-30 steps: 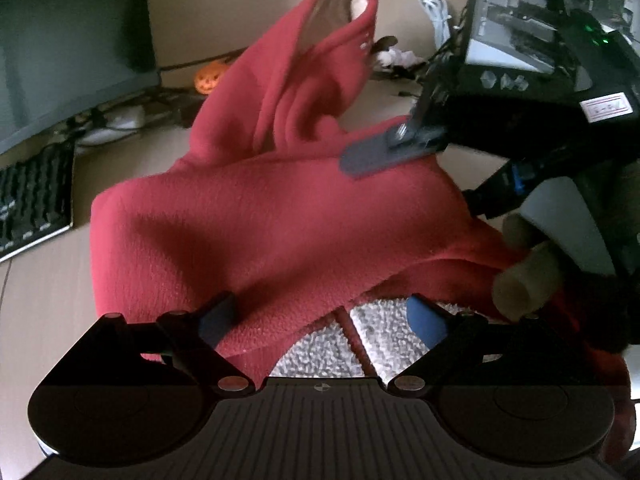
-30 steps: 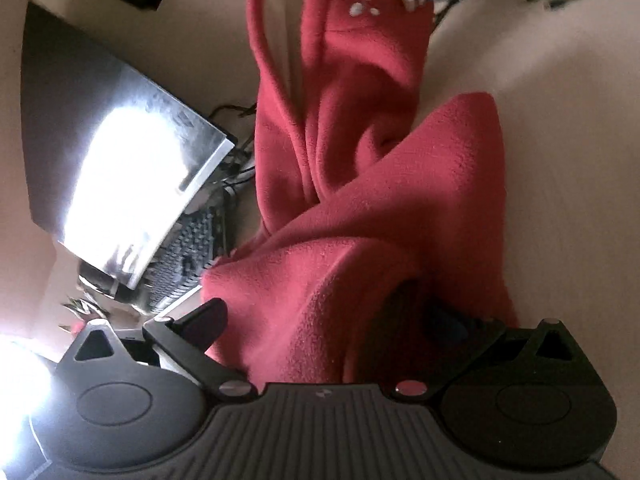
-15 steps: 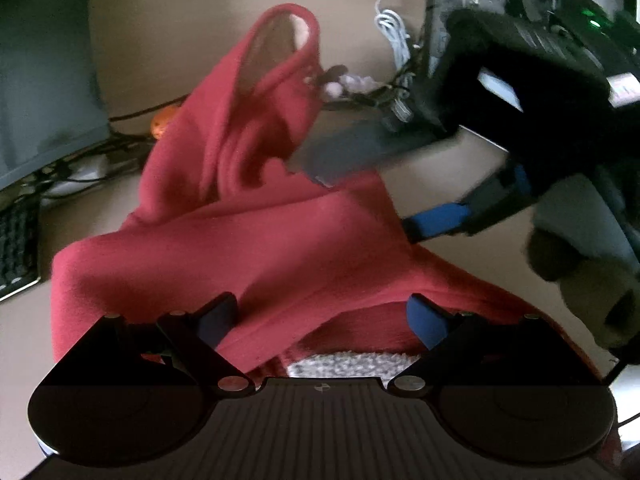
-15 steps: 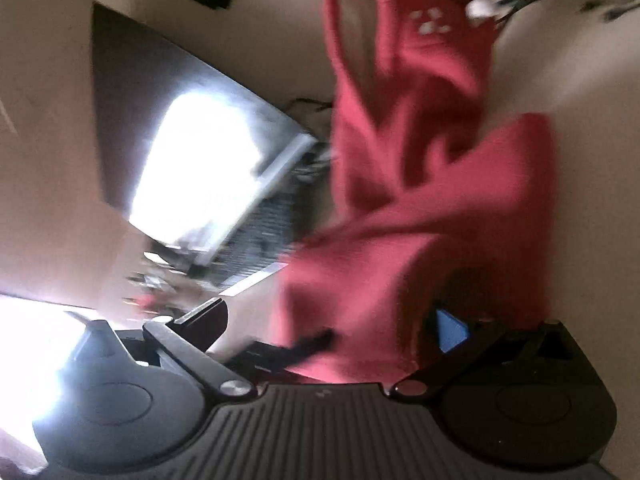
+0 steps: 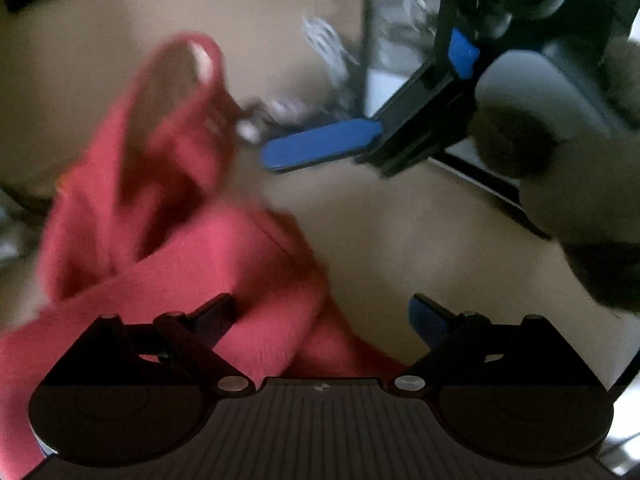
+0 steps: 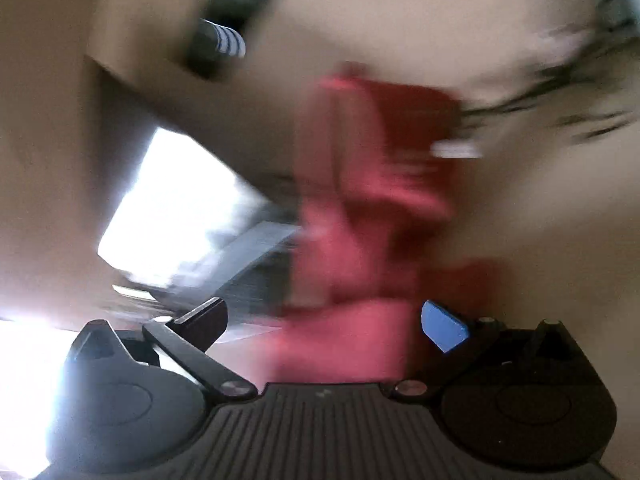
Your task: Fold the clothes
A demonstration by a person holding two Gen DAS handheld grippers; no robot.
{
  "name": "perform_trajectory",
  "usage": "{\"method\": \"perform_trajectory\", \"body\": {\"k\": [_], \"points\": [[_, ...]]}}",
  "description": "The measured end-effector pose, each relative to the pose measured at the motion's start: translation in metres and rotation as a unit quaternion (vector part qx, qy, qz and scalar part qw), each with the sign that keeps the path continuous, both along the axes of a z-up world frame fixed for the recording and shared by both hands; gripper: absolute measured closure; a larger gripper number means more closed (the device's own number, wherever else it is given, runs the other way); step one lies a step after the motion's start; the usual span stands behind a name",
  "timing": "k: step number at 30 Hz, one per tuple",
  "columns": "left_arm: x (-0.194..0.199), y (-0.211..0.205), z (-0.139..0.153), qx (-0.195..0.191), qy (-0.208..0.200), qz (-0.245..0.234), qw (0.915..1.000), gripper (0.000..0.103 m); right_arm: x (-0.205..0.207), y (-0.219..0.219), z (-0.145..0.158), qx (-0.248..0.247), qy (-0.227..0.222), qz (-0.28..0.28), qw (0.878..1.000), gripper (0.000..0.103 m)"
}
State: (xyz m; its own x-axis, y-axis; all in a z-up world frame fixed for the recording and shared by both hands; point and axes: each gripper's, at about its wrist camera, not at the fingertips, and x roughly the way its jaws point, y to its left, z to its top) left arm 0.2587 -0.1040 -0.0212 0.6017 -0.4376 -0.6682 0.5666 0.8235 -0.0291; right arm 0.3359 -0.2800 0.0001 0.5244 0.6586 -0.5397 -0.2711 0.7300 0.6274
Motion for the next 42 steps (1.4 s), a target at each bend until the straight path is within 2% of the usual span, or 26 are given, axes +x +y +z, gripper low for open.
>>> {"method": "perform_trajectory", "body": {"k": [2,3,6,9,11,14,15,17,20,21,23,25,28,30,32,34,35,36,37,38,39,40,41,42], "points": [[-0.01,0.009,0.001,0.003,0.008,0.004,1.0,0.006,-0.009,0.006,-0.002,-0.117,-0.026,-0.022,0.993,0.0],[-0.016,0.016,0.004,0.0,0.011,0.01,0.9999,0.006,-0.013,0.011,-0.002,-0.152,-0.034,-0.029,0.987,0.0],[-0.028,0.046,0.016,-0.025,0.02,0.055,0.998,0.005,-0.019,0.026,0.0,-0.195,-0.045,-0.035,0.979,0.0],[-0.032,0.078,0.028,-0.035,0.008,0.127,0.9913,0.005,-0.021,0.044,0.002,-0.239,-0.057,-0.035,0.969,0.0],[-0.031,0.095,0.031,-0.041,0.005,0.175,0.9838,0.005,-0.022,0.058,0.003,-0.296,-0.065,-0.028,0.953,0.0],[-0.021,0.123,0.028,-0.06,0.01,0.233,0.9707,0.004,-0.019,0.083,-0.02,-0.399,-0.072,-0.014,0.914,0.0],[-0.016,0.132,0.027,-0.064,0.008,0.244,0.9678,0.004,-0.019,0.088,-0.025,-0.417,-0.075,-0.014,0.906,0.0],[0.0,0.146,0.02,-0.06,0.011,0.263,0.9628,0.004,-0.024,0.093,-0.024,-0.427,-0.084,-0.021,0.9,0.0],[0.021,0.163,0.008,-0.044,0.039,0.301,0.952,0.004,-0.03,0.1,-0.026,-0.442,-0.104,-0.02,0.891,0.0],[0.025,0.167,0.005,-0.038,0.046,0.31,0.9489,0.004,-0.031,0.099,-0.027,-0.44,-0.105,-0.02,0.892,0.0],[0.022,0.169,0.007,-0.03,0.048,0.313,0.9481,0.004,-0.03,0.094,-0.025,-0.418,-0.089,-0.024,0.904,0.0],[0.016,0.168,0.012,-0.024,0.05,0.31,0.9492,0.004,-0.024,0.082,-0.019,-0.368,-0.057,-0.034,0.928,0.0],[0.001,0.169,0.022,-0.017,0.051,0.315,0.9475,0.004,-0.035,0.058,0.004,-0.235,-0.026,-0.086,0.968,0.0],[-0.01,0.17,0.03,-0.013,0.051,0.321,0.9458,0.004,-0.044,0.048,0.017,-0.147,-0.01,-0.113,0.983,0.0],[-0.021,0.169,0.036,-0.007,0.048,0.319,0.9466,0.004,-0.059,0.043,0.029,-0.062,-0.008,-0.141,0.988,0.0],[-0.032,0.171,0.043,-0.007,0.042,0.305,0.9513,0.004,-0.078,0.047,0.041,-0.039,-0.029,-0.18,0.982,0.0],[-0.037,0.171,0.046,-0.008,0.037,0.296,0.9544,0.004,-0.088,0.053,0.047,-0.065,-0.049,-0.205,0.975,0.0],[-0.042,0.172,0.05,-0.008,0.032,0.285,0.9579,0.004,-0.098,0.061,0.053,-0.117,-0.075,-0.234,0.962,0.0],[-0.047,0.172,0.052,-0.008,0.026,0.275,0.9611,0.004,-0.109,0.071,0.058,-0.183,-0.103,-0.265,0.941,0.0],[-0.05,0.172,0.054,-0.006,0.022,0.264,0.9643,0.004,-0.121,0.08,0.06,-0.249,-0.131,-0.293,0.914,0.0],[-0.054,0.171,0.055,-0.005,0.019,0.251,0.9677,0.004,-0.133,0.085,0.06,-0.293,-0.156,-0.311,0.89,0.0],[-0.057,0.17,0.056,-0.003,0.017,0.239,0.9709,0.003,-0.145,0.087,0.061,-0.307,-0.168,-0.319,0.881,0.0],[-0.06,0.169,0.057,-0.003,0.017,0.226,0.974,0.003,-0.156,0.085,0.061,-0.303,-0.17,-0.32,0.881,0.0],[-0.063,0.168,0.057,-0.003,0.017,0.214,0.9767,0.003,-0.165,0.082,0.062,-0.287,-0.16,-0.316,0.89,0.0]]}}
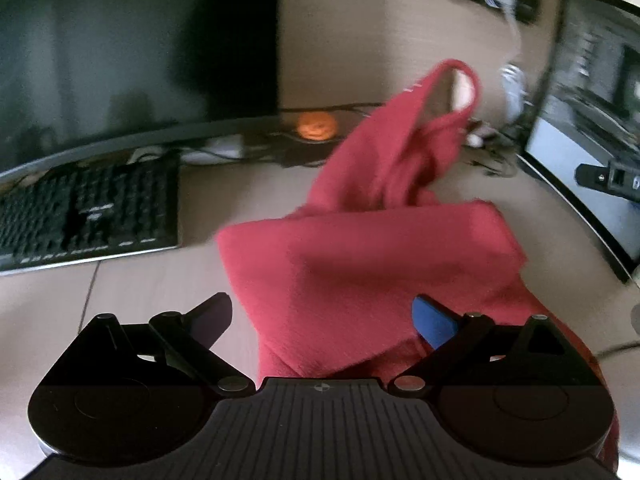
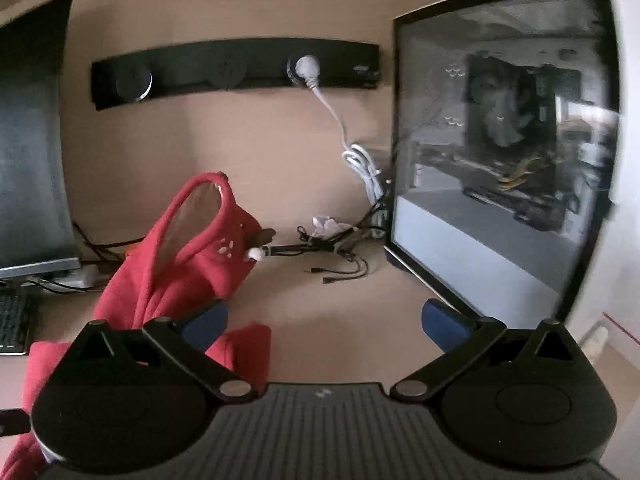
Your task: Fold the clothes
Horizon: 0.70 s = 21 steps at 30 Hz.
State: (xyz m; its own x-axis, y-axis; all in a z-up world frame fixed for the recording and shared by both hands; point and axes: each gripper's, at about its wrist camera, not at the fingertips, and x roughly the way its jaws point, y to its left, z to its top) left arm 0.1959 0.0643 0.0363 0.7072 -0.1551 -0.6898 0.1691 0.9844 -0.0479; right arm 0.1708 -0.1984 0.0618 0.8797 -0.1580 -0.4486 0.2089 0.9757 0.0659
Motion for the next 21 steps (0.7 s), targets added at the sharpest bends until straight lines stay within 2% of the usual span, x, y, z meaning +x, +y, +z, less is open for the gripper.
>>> {"method": "perform_trajectory", "body": {"k": [2,3,5,6,7,8,11,13,15,18,19,21], "points": [[-0.006,-0.002,0.001,-0.005,0.002,-0.016,0.9999,0.003,-0.01,-0.012,-0.002,0.087,0.031,0.028,0.995,0.0],[-0.009,-0.003,0.001,-0.008,0.003,-0.02,0.9998,0.003,-0.015,-0.019,-0.004,0.14,0.042,0.042,0.988,0.0],[-0.016,-0.004,0.001,-0.009,0.003,-0.024,0.9997,0.003,-0.022,-0.033,-0.012,0.257,0.057,0.078,0.962,0.0],[-0.021,-0.004,0.001,-0.009,0.003,-0.024,0.9997,0.003,-0.026,-0.039,-0.016,0.3,0.062,0.091,0.948,0.0],[-0.025,-0.004,0.001,-0.01,0.003,-0.023,0.9997,0.003,-0.03,-0.043,-0.019,0.319,0.064,0.098,0.941,0.0],[-0.03,-0.003,0.001,-0.01,0.002,-0.022,0.9997,0.003,-0.035,-0.044,-0.02,0.3,0.063,0.094,0.947,0.0],[-0.052,0.011,0.001,-0.018,-0.008,-0.01,0.9998,0.003,-0.061,-0.043,-0.022,0.158,0.062,0.079,0.982,0.0],[-0.074,0.023,-0.001,-0.018,-0.014,0.0,0.9997,0.003,-0.087,-0.048,-0.028,0.067,0.057,0.08,0.993,0.0],[-0.101,0.034,-0.006,-0.01,-0.016,0.004,0.9998,0.003,-0.116,-0.055,-0.04,-0.012,0.058,0.095,0.994,0.0],[-0.144,0.045,-0.013,0.006,-0.017,-0.003,0.9998,0.003,-0.158,-0.061,-0.069,-0.103,0.088,0.13,0.982,0.0],[-0.159,0.048,-0.015,0.012,-0.018,-0.007,0.9998,0.003,-0.169,-0.064,-0.078,-0.111,0.105,0.144,0.978,0.0],[-0.188,0.054,-0.019,0.023,-0.018,-0.014,0.9995,0.003,-0.184,-0.065,-0.096,-0.087,0.138,0.162,0.973,0.0]]}}
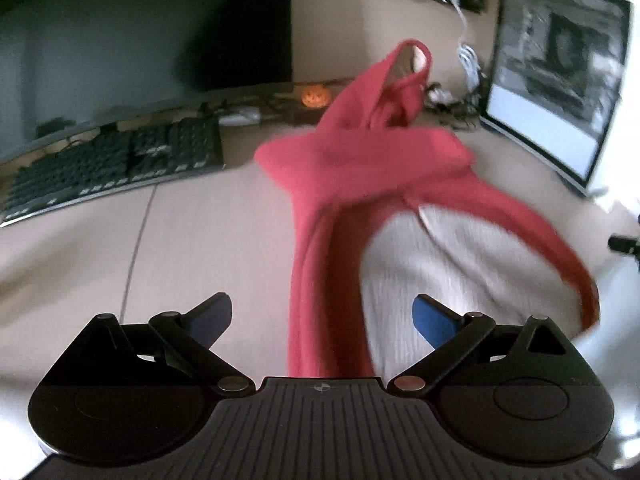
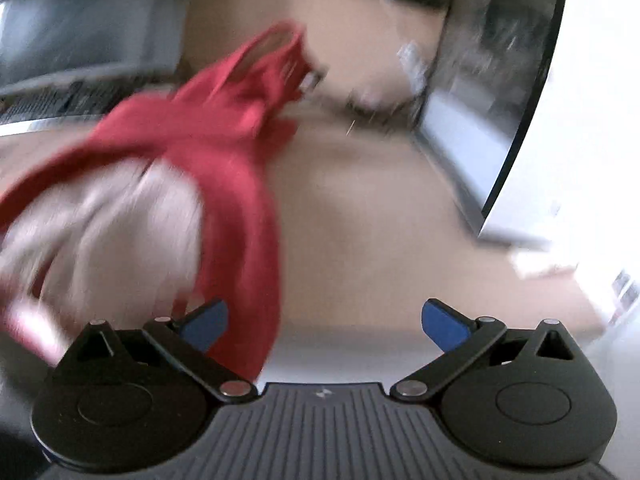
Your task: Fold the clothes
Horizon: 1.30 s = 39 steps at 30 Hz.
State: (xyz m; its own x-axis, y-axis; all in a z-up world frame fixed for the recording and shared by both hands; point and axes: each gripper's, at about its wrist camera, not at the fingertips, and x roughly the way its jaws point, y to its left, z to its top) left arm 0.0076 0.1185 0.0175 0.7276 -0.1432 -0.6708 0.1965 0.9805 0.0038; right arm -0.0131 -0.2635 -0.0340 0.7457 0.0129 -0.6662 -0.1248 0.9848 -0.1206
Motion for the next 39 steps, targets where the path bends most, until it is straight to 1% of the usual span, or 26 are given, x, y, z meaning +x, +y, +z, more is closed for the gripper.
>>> {"method": "perform_trajectory", "body": {"k": [2,4,6,9,10,12,15,17,19,21,24,28,30,33,36,39], "points": [[-0.02,0.002,-0.005,0.018,0.008,-0.006,0.9998,0.003,-0.01,0.001,-0.016,0.025,0.031,0.007,0.999,0.0],[-0.035,0.0,-0.012,0.041,0.018,-0.014,0.9989,0.003,-0.013,0.007,-0.027,0.032,0.041,0.012,0.999,0.0],[-0.045,-0.009,-0.023,0.075,0.028,-0.028,0.9964,0.003,-0.012,0.017,-0.031,0.01,0.03,0.016,0.999,0.0],[-0.053,-0.025,-0.042,0.128,0.029,-0.033,0.9908,0.003,-0.004,0.031,-0.031,-0.031,-0.001,0.011,0.999,0.0],[-0.055,-0.029,-0.048,0.143,0.026,-0.029,0.9889,0.003,-0.002,0.033,-0.029,-0.039,-0.015,0.005,0.999,0.0],[-0.055,-0.035,-0.055,0.161,0.017,-0.001,0.9868,0.003,0.001,0.032,-0.028,-0.047,-0.025,-0.011,0.999,0.0],[-0.046,-0.03,-0.058,0.166,0.019,0.072,0.9833,0.003,0.007,0.027,-0.027,-0.069,-0.009,-0.015,0.997,0.0],[-0.043,-0.02,-0.051,0.16,0.02,0.113,0.9804,0.003,0.002,0.015,-0.012,-0.075,-0.025,-0.032,0.996,0.0],[-0.044,-0.01,-0.036,0.15,0.004,0.137,0.9793,0.002,-0.005,-0.001,0.005,-0.049,-0.045,-0.043,0.997,0.0],[-0.044,-0.003,-0.023,0.14,-0.013,0.146,0.9792,0.001,-0.009,-0.01,0.014,-0.031,-0.06,-0.049,0.996,0.0],[-0.043,-0.005,-0.015,0.138,-0.022,0.141,0.9801,0.001,-0.007,0.0,0.003,-0.049,-0.047,-0.046,0.997,0.0],[-0.043,-0.018,-0.021,0.135,-0.005,0.091,0.9866,0.002,-0.006,0.01,-0.014,-0.042,-0.028,-0.044,0.998,0.0],[-0.045,-0.024,-0.028,0.146,0.007,0.069,0.9869,0.002,-0.008,0.01,-0.017,-0.039,-0.028,-0.047,0.998,0.0],[-0.044,-0.026,-0.037,0.168,0.018,0.074,0.9828,0.002,-0.007,0.01,-0.022,-0.043,-0.023,-0.047,0.998,0.0],[-0.042,-0.02,-0.042,0.161,0.037,0.082,0.9828,0.002,0.0,0.011,-0.033,-0.043,-0.002,-0.039,0.998,0.0],[-0.044,-0.024,-0.046,0.161,0.039,0.065,0.984,0.002,0.004,0.017,-0.039,-0.053,-0.007,-0.033,0.998,0.0]]}}
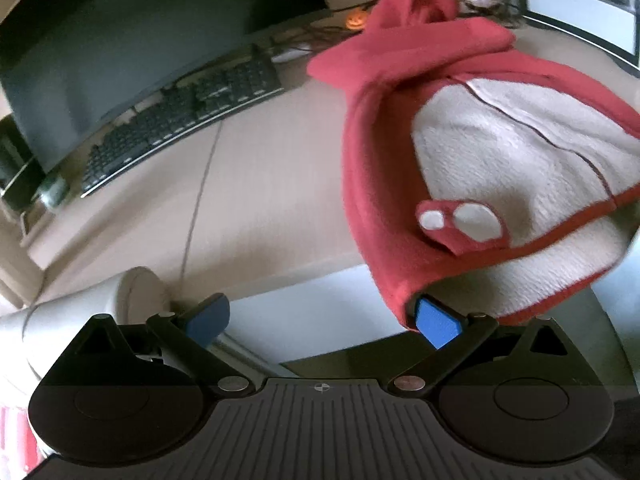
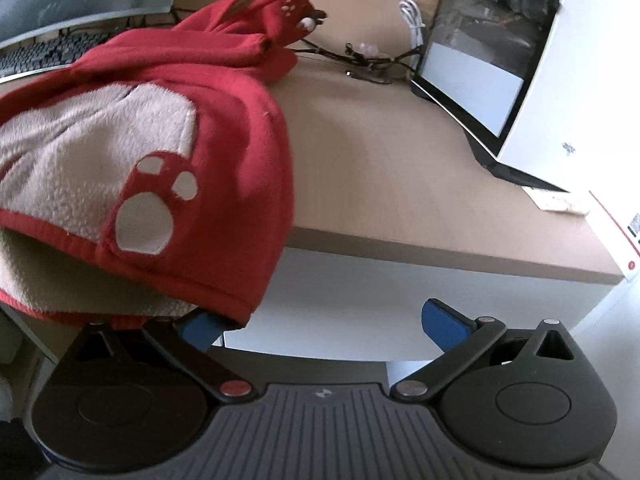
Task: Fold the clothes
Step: 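Fold the lifted hem over toward the hood with both grippers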
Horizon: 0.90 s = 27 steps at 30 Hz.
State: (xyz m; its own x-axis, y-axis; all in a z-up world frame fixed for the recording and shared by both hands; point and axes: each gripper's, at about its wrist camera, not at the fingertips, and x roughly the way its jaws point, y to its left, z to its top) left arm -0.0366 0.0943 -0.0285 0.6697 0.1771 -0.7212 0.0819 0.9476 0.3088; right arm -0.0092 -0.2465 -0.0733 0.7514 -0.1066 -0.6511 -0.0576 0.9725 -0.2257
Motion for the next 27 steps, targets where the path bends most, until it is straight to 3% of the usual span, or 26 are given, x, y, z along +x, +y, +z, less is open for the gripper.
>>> {"method": "perform_trajectory", "body": {"k": [2,6,11,14,16,20,23,27], "points": [[0.0,-0.004,-0.002,0.004,-0.004,-0.004,1.0,0.002,0.003,0.002,-0.002,-0.008,-0.006,-0.003,1.0,0.0],[0.007,0.004,0.004,0.015,-0.026,0.048,0.9984,0.001,0.005,-0.007,0.004,-0.003,-0.017,-0.004,1.0,0.0],[0.007,0.024,0.043,-0.054,-0.031,0.061,0.9962,0.001,-0.014,-0.045,0.086,0.062,-0.099,-0.02,0.993,0.0],[0.013,0.037,0.066,-0.109,-0.033,0.071,0.9909,0.0,-0.001,-0.059,0.109,0.065,-0.061,-0.011,0.996,0.0],[0.019,0.044,0.069,-0.148,-0.005,0.081,0.9857,0.0,-0.001,-0.061,0.115,0.059,-0.019,0.01,0.998,0.0],[0.01,0.047,0.07,-0.134,0.039,0.067,0.9879,0.0,-0.006,-0.067,0.126,0.057,0.037,0.048,0.997,0.0],[0.019,0.059,0.077,-0.179,0.061,0.061,0.98,0.0,0.016,-0.07,0.147,0.082,0.019,0.036,0.996,0.0],[0.066,0.062,0.102,-0.196,0.026,0.04,0.9794,0.0,0.058,-0.058,0.171,0.072,-0.029,0.013,0.997,0.0]]}}
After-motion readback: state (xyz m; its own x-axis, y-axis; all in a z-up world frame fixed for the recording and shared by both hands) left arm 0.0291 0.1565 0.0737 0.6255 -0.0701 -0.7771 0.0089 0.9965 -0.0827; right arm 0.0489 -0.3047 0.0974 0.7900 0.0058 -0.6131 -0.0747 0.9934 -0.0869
